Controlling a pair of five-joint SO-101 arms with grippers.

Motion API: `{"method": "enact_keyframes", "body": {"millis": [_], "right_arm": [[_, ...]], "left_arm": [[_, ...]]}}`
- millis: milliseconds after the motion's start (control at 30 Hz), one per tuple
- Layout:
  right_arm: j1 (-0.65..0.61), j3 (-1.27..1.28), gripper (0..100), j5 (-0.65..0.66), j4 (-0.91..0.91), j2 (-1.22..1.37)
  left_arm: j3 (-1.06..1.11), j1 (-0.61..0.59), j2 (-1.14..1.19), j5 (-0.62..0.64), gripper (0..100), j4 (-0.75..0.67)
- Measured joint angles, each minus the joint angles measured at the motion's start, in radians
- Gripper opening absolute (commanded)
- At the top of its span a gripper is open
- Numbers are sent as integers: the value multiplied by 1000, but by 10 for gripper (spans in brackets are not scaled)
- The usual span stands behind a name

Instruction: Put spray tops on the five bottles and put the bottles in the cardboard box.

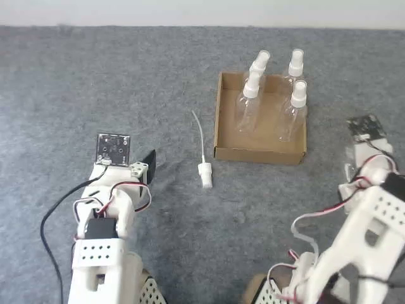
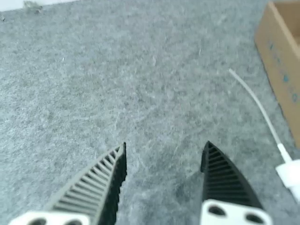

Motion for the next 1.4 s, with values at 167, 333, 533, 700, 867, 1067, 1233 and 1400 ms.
{"method": "enact_keyframes", "body": {"millis": [167, 333, 533, 700, 867, 1067, 1233, 1400], "right_arm": [[63, 3, 39, 6, -201, 253], [74, 3, 50, 6, -304, 419], [69, -2, 215, 6, -321, 459], [75, 6, 316, 6, -321, 491], [75, 3, 325, 6, -325, 493], [72, 3, 325, 6, -325, 493], [74, 3, 325, 6, -325, 493], [74, 3, 327, 6, -325, 493]], "left_arm": [[-114, 180, 0, -66, 239, 187], [-224, 358, 0, -112, 239, 359], [-293, 427, 5, -112, 239, 411], [-371, 430, 192, -103, 239, 411], [-520, 430, 491, -55, 279, 411], [-637, 430, 832, -5, 309, 336], [-721, 430, 1030, 0, 309, 279], [-804, 430, 1168, 3, 305, 273]]}}
